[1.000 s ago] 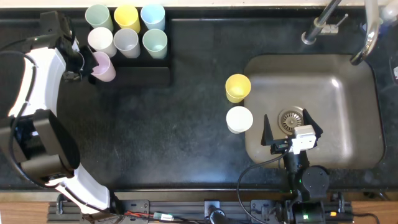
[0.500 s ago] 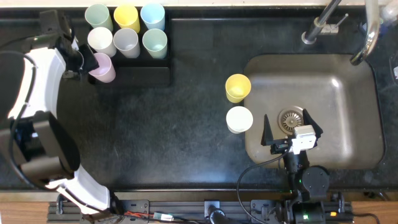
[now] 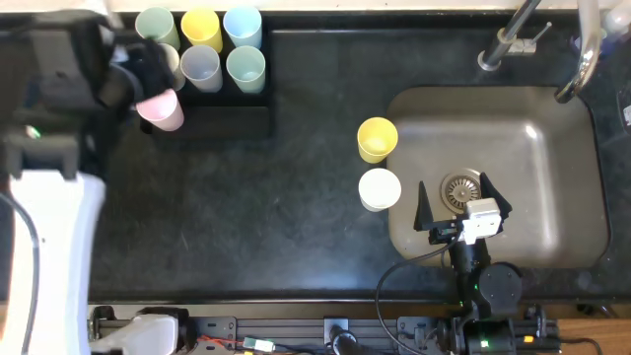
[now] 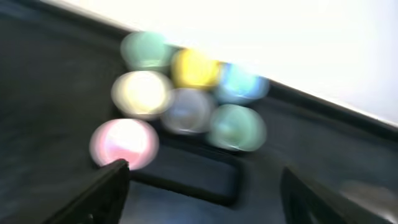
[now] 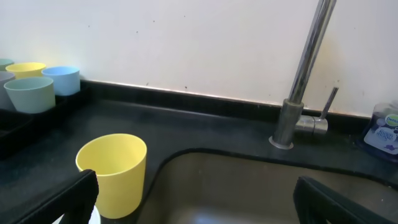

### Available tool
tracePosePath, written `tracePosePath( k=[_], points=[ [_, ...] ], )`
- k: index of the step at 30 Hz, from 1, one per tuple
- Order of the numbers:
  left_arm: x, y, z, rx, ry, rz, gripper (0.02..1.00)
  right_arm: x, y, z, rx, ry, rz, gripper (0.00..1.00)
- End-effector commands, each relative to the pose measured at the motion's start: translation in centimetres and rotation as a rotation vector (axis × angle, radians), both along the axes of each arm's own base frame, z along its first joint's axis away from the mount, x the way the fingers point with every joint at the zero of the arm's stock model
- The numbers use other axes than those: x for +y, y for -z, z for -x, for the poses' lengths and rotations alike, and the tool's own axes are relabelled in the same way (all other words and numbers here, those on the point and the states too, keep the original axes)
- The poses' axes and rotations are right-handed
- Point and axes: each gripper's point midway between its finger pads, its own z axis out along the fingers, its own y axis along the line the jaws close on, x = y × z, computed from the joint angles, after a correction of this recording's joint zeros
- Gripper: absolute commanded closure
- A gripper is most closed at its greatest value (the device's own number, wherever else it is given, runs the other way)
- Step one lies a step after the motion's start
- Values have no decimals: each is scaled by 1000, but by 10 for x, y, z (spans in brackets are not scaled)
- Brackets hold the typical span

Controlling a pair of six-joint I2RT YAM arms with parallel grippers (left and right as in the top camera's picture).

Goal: Store Cups

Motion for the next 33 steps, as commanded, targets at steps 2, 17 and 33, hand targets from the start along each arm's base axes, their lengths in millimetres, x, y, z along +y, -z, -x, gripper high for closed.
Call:
tracePosePath(
  k=[2, 17, 33],
  points=[
    [-110, 22, 8, 68, 182, 98, 145, -1, 3, 0, -1, 2, 3, 5],
    [-281, 180, 44, 475, 404, 149, 163, -1, 3, 0, -1, 2, 3, 5],
    [-283, 243, 23, 529, 355, 93, 362, -1, 3, 0, -1, 2, 3, 1]
  ],
)
